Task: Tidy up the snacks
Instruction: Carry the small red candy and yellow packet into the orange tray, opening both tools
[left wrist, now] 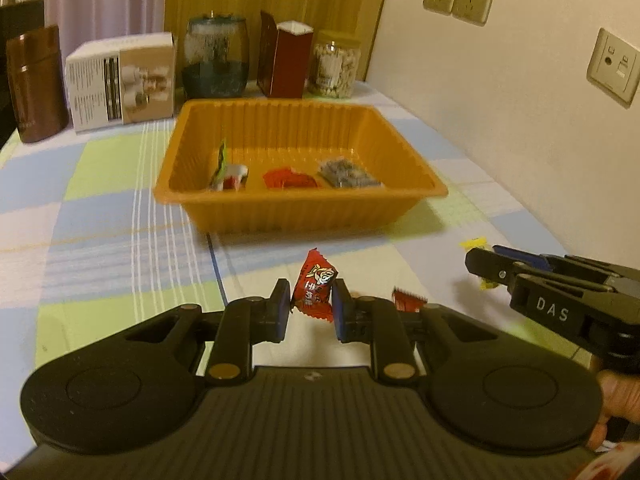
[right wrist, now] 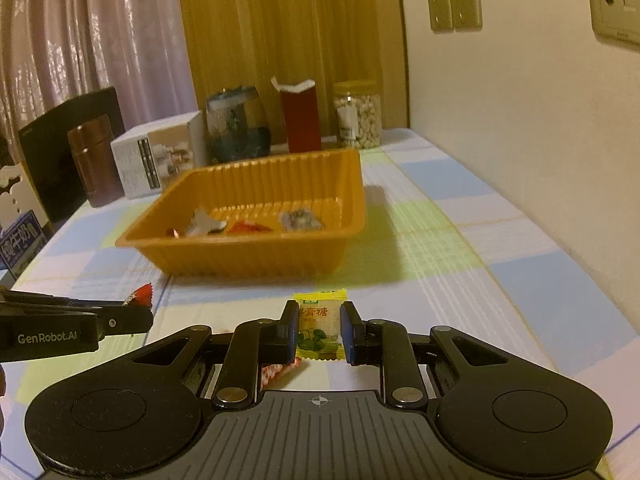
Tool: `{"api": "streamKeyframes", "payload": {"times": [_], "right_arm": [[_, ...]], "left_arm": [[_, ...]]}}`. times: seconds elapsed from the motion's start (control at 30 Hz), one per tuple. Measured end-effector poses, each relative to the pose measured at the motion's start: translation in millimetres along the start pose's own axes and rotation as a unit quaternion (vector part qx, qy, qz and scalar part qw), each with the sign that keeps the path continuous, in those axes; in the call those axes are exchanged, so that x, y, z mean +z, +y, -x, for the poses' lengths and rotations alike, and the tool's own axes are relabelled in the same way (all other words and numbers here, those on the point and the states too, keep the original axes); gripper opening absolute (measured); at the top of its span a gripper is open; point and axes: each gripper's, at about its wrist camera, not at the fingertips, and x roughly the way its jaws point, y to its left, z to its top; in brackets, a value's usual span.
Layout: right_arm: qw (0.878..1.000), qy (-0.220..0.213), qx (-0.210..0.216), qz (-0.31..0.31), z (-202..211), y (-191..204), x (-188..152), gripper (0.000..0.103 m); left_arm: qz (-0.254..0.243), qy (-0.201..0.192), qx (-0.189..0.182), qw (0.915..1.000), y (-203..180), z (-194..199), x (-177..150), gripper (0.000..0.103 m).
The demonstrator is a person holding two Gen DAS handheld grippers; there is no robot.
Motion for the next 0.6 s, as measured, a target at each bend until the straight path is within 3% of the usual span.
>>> {"api": "streamKeyframes", "payload": {"times": [0.6], "right_arm": [[0.998,-0.047,0.022,0.019,-19,6,49,0.022]], "left_arm": [[-0.002,-0.047,0.0,0.9989,14,-10,51,0.019]]}}
